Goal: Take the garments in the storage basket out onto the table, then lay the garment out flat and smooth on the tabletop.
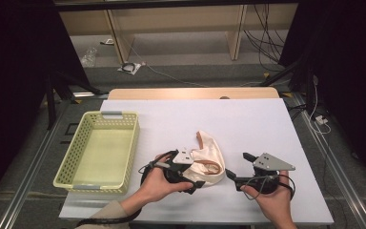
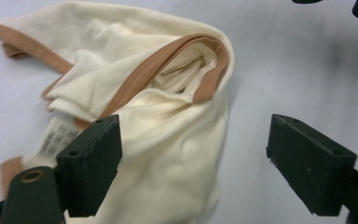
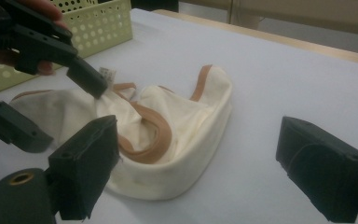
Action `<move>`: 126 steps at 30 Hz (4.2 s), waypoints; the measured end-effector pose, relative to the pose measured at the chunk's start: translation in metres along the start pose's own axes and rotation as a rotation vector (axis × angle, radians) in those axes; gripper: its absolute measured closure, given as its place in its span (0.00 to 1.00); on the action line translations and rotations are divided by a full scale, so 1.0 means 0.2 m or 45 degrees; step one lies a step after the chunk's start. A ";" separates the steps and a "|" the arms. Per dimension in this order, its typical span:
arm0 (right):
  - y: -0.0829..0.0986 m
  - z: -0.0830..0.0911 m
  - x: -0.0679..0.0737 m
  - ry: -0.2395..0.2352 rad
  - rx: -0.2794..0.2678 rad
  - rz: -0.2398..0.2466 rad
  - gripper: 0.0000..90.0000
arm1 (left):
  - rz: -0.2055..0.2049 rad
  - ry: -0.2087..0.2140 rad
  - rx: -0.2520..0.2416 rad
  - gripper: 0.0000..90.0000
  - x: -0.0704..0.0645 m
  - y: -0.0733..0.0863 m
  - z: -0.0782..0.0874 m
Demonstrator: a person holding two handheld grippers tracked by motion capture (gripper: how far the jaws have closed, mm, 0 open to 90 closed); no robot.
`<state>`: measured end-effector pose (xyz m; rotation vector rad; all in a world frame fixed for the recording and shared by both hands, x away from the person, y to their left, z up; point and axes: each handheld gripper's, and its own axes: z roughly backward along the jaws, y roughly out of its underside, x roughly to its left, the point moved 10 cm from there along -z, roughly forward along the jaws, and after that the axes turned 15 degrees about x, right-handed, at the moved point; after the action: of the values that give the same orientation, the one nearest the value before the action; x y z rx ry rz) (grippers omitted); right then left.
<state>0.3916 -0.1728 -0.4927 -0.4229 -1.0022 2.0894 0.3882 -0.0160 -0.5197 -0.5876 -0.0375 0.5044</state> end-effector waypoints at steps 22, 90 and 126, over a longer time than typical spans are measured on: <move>0.01 -0.03 -0.03 0.038 0.033 -0.037 0.18 | 0.172 -0.077 -0.134 0.35 0.21 0.20 0.21; -0.16 -0.58 0.18 -0.079 0.656 0.182 0.98 | 0.149 -0.035 0.079 0.86 0.21 0.28 0.06; -0.17 -0.24 -0.26 0.177 0.412 -0.166 1.00 | -0.068 0.140 0.086 0.97 -0.16 0.21 0.05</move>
<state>0.4700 -0.1744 -0.4976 -0.3223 -0.5811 2.0266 0.3391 0.0038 -0.5304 -0.5460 0.0679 0.4196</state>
